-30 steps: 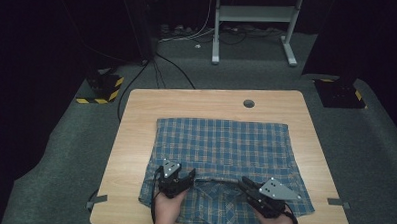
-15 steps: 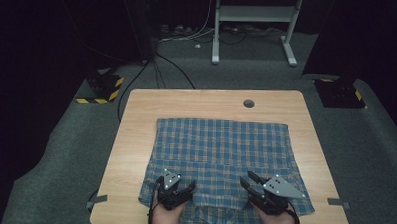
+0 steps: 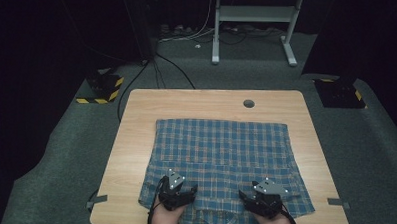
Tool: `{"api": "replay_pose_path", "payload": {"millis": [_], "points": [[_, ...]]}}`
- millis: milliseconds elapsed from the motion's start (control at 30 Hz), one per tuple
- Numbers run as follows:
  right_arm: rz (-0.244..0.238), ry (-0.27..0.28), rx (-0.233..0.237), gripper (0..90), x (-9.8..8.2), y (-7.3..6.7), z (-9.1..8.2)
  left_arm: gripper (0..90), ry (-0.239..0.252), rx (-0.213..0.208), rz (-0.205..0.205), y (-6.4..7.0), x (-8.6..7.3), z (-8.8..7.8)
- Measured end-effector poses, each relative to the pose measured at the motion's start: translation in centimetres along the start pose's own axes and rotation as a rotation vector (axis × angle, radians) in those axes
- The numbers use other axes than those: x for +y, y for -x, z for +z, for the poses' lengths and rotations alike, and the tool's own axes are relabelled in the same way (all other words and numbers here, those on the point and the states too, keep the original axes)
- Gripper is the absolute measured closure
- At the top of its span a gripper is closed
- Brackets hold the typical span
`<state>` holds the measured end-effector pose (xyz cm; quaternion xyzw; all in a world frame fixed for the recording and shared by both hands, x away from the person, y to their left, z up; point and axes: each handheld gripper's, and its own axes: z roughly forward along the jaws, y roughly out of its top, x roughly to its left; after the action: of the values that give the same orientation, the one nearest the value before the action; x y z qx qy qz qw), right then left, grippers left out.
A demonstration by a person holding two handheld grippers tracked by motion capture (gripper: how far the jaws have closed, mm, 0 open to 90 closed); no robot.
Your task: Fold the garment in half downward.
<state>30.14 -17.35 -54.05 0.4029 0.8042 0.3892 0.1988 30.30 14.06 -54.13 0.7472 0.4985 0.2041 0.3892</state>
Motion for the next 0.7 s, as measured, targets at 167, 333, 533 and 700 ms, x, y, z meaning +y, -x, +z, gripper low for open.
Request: {"api": "replay_pose_path", "payload": {"millis": [167,333,533,700], "points": [[0.001,-0.021,-0.004,30.6,-0.4,0.4,0.0,23.5,0.028,0.025,-0.006,-1.7,0.3,-0.5],[0.018,-0.002,-0.006,21.5,0.1,0.9,-0.3,18.1,0.014,0.046,0.013,-4.1,0.5,-0.8],[0.006,0.016,-0.005,13.7,1.8,1.6,0.1,12.8,-0.01,0.078,0.018,-6.7,0.4,-0.9],[-0.008,-0.035,-0.016,6.8,3.2,2.0,2.1,10.9,-0.052,0.11,0.021,-7.8,0.2,-0.9]]}}
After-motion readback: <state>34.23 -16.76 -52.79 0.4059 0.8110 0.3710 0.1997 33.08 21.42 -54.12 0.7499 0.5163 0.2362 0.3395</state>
